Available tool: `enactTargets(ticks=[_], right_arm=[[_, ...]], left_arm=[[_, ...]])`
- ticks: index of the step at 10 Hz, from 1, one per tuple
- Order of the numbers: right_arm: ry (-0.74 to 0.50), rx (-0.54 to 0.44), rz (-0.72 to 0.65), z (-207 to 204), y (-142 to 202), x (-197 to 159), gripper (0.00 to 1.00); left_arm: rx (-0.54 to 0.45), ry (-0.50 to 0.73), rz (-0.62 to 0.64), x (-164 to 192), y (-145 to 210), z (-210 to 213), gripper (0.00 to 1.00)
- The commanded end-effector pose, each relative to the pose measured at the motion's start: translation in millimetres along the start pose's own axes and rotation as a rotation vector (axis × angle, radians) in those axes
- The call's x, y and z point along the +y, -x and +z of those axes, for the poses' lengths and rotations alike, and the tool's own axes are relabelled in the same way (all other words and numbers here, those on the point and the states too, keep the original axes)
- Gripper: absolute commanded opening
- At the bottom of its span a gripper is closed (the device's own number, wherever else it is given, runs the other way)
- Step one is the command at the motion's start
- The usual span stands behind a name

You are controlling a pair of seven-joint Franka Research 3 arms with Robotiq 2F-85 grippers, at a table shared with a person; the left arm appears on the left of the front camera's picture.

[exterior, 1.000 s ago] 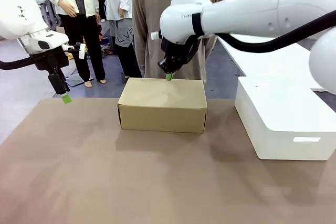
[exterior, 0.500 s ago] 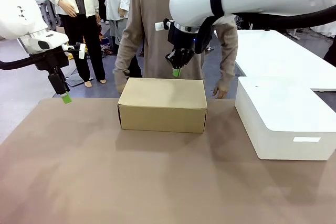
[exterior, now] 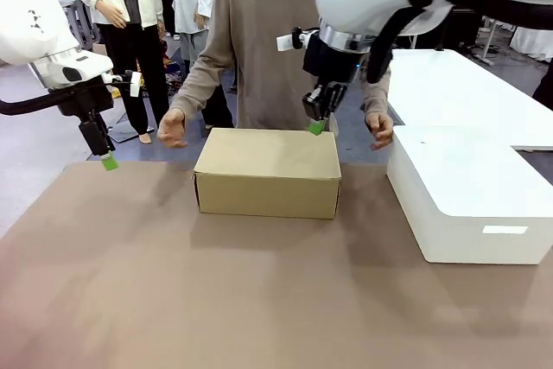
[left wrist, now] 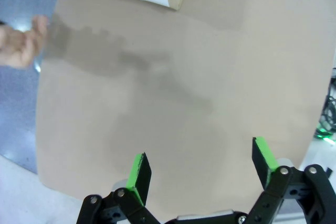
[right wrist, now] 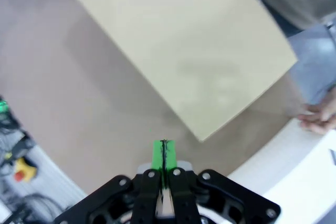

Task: Pack the shoes into the box.
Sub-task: Press down on the lid of the Shoes Box.

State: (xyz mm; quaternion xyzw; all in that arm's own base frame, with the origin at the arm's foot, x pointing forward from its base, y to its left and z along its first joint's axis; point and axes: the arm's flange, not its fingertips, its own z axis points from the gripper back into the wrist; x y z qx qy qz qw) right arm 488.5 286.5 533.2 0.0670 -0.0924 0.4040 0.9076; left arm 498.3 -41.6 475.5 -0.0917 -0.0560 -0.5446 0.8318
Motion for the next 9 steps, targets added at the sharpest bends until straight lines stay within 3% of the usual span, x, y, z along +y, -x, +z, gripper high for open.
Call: enactTargets(ticks=[1, 4, 9], right_arm=[[0.013, 0.004, 0.078, 7, 46, 6, 0.39], [0.056, 0.039, 0.113, 7, 83, 15, 0.99], [0.073, 0.082, 0.089, -6, 126, 23, 1.0]], left_arm=[[0.001, -0.002, 0.004, 0, 2, 1, 1.0], [0.001, -0.002, 0.004, 0, 2, 1, 1.0], [0.001, -0.002, 0.004, 0, 2, 1, 1.0]])
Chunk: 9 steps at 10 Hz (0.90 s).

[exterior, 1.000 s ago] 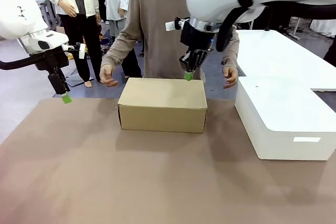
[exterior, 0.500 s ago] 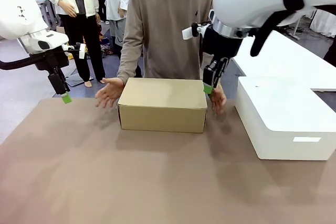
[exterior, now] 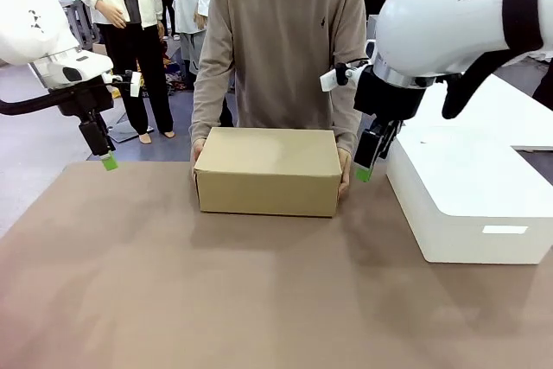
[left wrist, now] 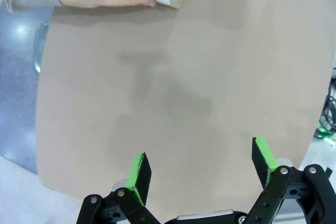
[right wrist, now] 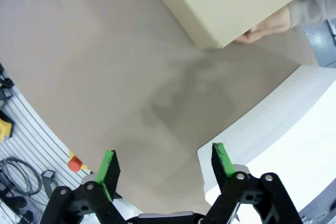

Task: Pack the shoes into the box.
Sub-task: Press down on the lid of the Shoes Box.

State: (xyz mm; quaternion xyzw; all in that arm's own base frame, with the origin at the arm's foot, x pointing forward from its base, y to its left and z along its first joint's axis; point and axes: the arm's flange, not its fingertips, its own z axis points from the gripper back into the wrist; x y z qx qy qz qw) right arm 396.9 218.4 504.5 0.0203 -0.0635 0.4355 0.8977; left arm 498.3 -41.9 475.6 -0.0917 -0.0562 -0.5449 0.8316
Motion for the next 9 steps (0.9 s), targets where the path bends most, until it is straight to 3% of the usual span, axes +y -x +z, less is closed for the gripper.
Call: enactTargets(ticks=[1, 9], right_arm=[[0.016, -0.008, 0.013, -6.6, 12.5, 3.6, 1.0], [0.0, 0.007, -0.001, -3.0, 5.3, 2.0, 1.0]], left_arm=[[0.001, -0.002, 0.004, 0.3, 1.8, 0.5, 1.0], [0.001, -0.002, 0.004, 0.3, 1.8, 0.5, 1.0]])
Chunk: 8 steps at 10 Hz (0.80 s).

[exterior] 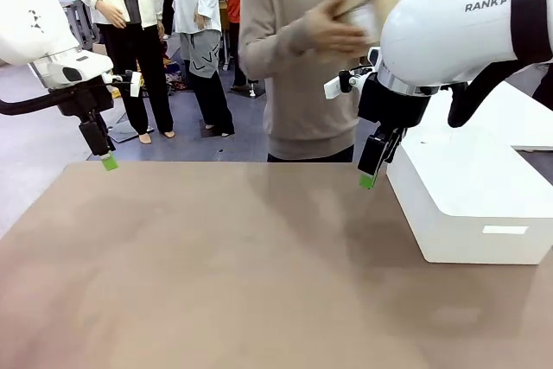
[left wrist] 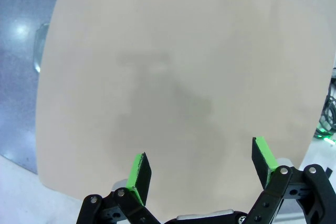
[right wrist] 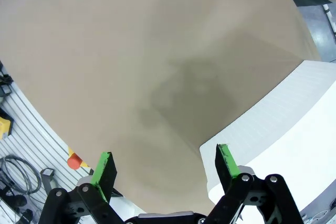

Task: Pack the shoes into the box.
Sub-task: Press down on the lid of the Shoes Box.

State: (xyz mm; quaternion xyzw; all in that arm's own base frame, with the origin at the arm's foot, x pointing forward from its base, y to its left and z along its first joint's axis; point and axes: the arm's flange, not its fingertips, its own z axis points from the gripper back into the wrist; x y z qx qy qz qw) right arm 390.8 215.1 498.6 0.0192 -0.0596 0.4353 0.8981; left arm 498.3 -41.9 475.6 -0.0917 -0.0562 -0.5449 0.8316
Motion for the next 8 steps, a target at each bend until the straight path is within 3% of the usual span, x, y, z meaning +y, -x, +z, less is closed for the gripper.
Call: enactTargets(ticks=[1, 8], right_arm=[[0.002, -0.001, 0.0, 2.1, -1.7, -0.9, 1.0], [0.002, -0.001, 0.0, 2.1, -1.7, -0.9, 1.0]], left_arm=[[0.001, -0.002, 0.004, 0.3, 1.8, 0.6, 1.0], [0.001, -0.002, 0.004, 0.3, 1.8, 0.6, 1.0]])
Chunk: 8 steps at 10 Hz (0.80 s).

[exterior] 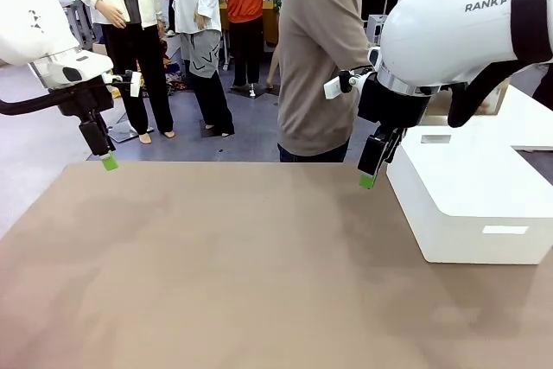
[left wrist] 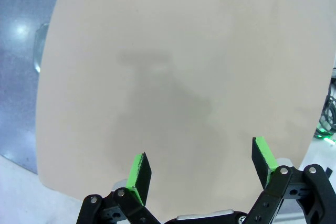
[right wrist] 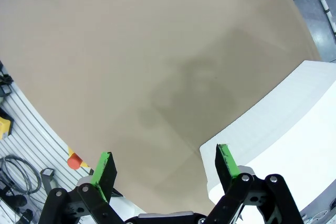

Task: Pack the shoes into the box.
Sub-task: Press down on the lid of the Shoes Box.

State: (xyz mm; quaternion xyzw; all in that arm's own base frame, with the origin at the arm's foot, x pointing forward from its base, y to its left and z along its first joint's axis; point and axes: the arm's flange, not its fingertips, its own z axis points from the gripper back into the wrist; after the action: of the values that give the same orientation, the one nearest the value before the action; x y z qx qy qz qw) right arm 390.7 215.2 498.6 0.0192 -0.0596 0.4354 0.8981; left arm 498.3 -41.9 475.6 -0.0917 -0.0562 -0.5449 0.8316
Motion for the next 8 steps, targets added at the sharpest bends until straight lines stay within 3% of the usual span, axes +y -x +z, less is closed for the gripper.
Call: enactTargets(ticks=[1, 8], right_arm=[[0.002, -0.001, 0.0, 2.1, -1.7, -1.0, 1.0], [0.002, -0.001, 0.0, 2.1, -1.7, -1.0, 1.0]], left_arm=[[0.001, -0.002, 0.004, 0.3, 1.8, 0.5, 1.0], [0.001, -0.002, 0.004, 0.3, 1.8, 0.5, 1.0]])
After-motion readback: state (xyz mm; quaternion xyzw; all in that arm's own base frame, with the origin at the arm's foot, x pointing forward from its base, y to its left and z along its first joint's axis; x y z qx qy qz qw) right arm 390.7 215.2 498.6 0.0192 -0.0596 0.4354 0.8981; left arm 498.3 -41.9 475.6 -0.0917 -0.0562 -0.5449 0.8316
